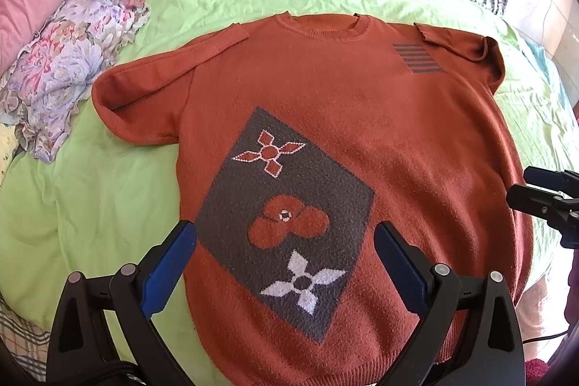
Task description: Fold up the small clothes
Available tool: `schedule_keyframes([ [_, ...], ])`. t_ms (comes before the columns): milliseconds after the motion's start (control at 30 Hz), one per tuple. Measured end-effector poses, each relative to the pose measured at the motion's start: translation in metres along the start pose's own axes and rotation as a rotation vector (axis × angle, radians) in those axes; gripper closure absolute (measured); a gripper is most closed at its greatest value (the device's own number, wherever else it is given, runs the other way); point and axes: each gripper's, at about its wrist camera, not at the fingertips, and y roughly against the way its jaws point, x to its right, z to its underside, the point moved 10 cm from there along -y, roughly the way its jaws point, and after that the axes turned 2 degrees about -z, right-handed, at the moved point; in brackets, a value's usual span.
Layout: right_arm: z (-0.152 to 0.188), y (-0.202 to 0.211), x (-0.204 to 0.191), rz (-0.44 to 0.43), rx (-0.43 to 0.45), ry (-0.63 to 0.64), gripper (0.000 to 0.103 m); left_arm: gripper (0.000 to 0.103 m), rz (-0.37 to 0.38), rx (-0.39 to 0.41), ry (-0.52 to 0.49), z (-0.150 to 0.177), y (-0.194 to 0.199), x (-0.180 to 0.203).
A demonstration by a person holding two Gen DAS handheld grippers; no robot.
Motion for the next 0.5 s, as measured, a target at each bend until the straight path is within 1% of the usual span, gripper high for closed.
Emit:
schedule_keyframes([
  [133,-0.003,0.000,-0.002,-0.030,0.019,-0.011,0.016,0.004,0.019,-0.011,0.015,-0.003,-0.004,0.002],
  [333,-0.009,-0.004,0.004,0.004,-0.010,0.001,0.016,0.004,0.017,-0.029,0.019,-0.005,-0.012,0.004],
  [367,-0.008,-0.005,0.007,0.026,-0.027,0.008,0.016,0.004,0.006,-0.030,0.013,-0.006,-0.014,0.004],
  [433,-0.009,-0.008,0.010,0.037,-0.044,0.009,0.016,0.004,0.022,-0.044,0.021,-0.005,-0.018,0.006],
  [500,-0.009,-0.009,0.013,0.035,-0.049,0.004,0.016,0.004,0.016,-0.054,0.019,-0.005,-0.022,0.006],
])
